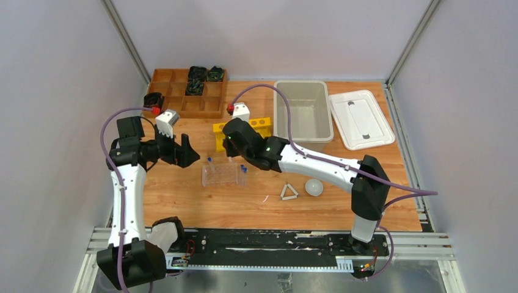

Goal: Organize the chemistry lab equipment

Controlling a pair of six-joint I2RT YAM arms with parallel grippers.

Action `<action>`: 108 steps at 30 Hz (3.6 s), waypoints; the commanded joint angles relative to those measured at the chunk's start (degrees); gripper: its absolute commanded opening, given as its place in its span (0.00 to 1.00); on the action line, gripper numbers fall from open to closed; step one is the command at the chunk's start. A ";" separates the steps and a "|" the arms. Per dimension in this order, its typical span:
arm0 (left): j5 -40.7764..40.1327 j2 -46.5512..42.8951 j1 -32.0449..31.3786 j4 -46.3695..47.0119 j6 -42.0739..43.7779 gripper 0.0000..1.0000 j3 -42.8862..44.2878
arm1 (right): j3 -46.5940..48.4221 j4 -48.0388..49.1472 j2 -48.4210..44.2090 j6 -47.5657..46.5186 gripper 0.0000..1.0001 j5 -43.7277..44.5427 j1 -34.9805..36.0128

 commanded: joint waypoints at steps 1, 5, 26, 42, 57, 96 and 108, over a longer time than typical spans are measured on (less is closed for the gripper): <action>9.97 -2.51 0.56 -1.71 1.20 0.94 1.66 | 1.89 11.02 -1.08 -0.96 0.00 2.18 4.02; 15.62 -3.52 0.55 -1.71 0.23 0.86 1.72 | 1.85 21.18 -0.16 -0.39 0.00 2.84 6.42; 21.12 -0.52 0.53 -1.71 -0.93 0.17 3.09 | -1.28 35.81 -0.33 1.27 0.00 1.25 8.93; 17.48 -6.38 0.54 -1.62 8.59 0.00 0.79 | 15.53 4.03 3.62 -8.45 0.43 -24.73 0.88; 17.23 -7.62 0.50 -1.68 8.17 0.00 0.14 | 19.93 1.21 5.84 -9.86 0.25 -27.44 -0.08; -11.42 4.04 0.55 6.79 -9.53 1.00 3.62 | -6.52 18.12 -0.30 -21.82 0.00 -12.10 3.83; -15.23 4.76 0.56 6.51 -9.43 1.00 3.56 | -7.41 30.83 9.49 -25.69 0.00 -13.08 7.04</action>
